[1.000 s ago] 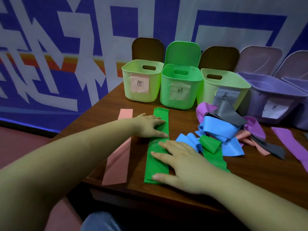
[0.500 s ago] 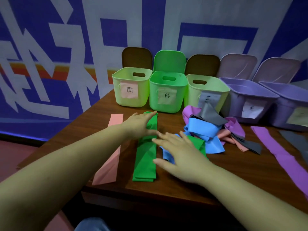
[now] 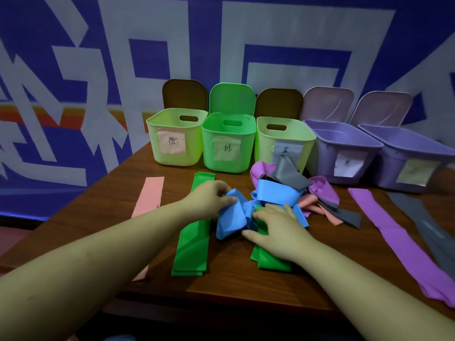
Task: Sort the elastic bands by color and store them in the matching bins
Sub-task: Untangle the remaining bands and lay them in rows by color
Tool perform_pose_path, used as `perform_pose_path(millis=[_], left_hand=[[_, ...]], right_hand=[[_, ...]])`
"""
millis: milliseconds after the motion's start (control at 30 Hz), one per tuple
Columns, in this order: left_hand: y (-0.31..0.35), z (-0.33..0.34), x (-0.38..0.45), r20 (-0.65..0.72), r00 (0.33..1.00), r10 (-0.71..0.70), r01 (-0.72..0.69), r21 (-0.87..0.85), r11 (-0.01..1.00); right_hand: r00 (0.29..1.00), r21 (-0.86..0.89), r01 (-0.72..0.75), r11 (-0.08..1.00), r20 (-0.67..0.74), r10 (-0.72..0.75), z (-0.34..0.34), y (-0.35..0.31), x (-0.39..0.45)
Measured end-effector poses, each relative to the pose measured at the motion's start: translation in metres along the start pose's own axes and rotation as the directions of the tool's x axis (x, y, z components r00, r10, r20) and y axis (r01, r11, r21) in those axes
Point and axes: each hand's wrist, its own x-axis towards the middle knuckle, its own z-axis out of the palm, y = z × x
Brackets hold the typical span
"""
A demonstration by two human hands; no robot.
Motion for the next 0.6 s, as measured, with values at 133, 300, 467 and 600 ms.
perform_pose_path(millis=[133, 300, 467, 600], left_hand=[[0.009, 0.002, 0.008, -0.125, 0.990, -0.059, 0.028, -0.232, 0.972], [0.022, -0.002, 0.024, -0.275, 0.958, -0.086, -0.057, -0.472, 0.880], [0.037, 0.009, 0.032, -0.268, 0.963, -0.036, -0.122, -0.549, 0.827], [0.038, 0.021, 0.033, -0.007, 0.998, 0.057, -0.057, -0.201, 0.978]], right_hand=[[0.997, -0.100, 0.069, 0.993, -0.030, -0.072, -0.002, 0.019, -0.008], [0.940, -0.056, 0.179, 0.982, -0.287, -0.188, -0.016, 0.041, -0.020], [0.878, 0.430, 0.050, 0.901, -0.450, 0.166, -0.038, 0.076, -0.035], [0.869, 0.497, -0.052, 0.866, -0.404, 0.284, -0.050, 0.108, -0.043]])
